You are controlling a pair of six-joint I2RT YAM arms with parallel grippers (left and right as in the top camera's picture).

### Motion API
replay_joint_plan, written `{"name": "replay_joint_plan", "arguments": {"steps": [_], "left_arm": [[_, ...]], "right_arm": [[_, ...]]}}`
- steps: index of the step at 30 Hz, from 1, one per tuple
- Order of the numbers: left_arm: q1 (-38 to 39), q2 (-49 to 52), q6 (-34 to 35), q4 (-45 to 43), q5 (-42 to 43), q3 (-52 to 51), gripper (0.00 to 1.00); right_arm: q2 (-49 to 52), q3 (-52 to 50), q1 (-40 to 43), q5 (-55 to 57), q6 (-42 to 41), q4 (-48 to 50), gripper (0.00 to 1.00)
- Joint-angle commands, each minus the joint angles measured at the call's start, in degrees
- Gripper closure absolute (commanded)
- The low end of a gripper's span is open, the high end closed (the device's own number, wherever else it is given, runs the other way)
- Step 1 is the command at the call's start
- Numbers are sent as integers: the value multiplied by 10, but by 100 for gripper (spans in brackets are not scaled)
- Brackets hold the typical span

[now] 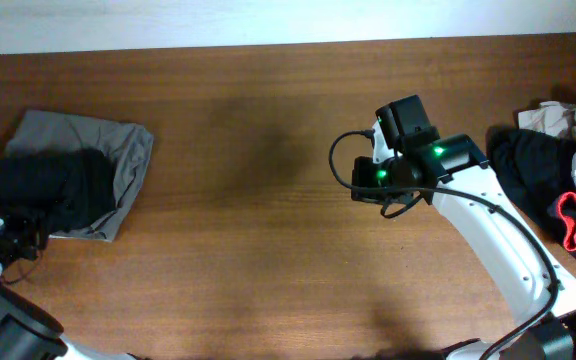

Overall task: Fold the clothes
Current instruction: 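Place the green bundle onto the grey folded pile with the left gripper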

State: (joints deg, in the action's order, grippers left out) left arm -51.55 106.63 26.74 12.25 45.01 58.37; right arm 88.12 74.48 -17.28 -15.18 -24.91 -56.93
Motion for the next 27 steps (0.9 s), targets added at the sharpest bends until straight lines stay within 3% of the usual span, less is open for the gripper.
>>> {"name": "replay_joint_plan", "arguments": {"steps": [1,3,5,6,13,16,22,27], "left_arm": [[1,7,-9,-28,59,10,28],[1,0,-9,-27,91,19,20],[1,-14,-9,-17,132,27,3],[1,-23,-9,-7,148,31,1],[1,-138,-9,98,195,35,1],[1,-195,-9,102,203,36,1],[1,-298,-7,117,146,38,1],[1,-320,-17,143,115,38,1]], "right_arm": [[-5,5,-1,9,10,-4,96],[-5,5,-1,9,10,-4,96],[-5,5,-1,9,10,-4,96],[-5,5,-1,9,10,-4,96],[-5,5,0,9,10,2,96],[-5,5,0,9,18,4,96],[-5,5,0,9,22,7,96],[-5,5,0,9,22,9,96]]}}
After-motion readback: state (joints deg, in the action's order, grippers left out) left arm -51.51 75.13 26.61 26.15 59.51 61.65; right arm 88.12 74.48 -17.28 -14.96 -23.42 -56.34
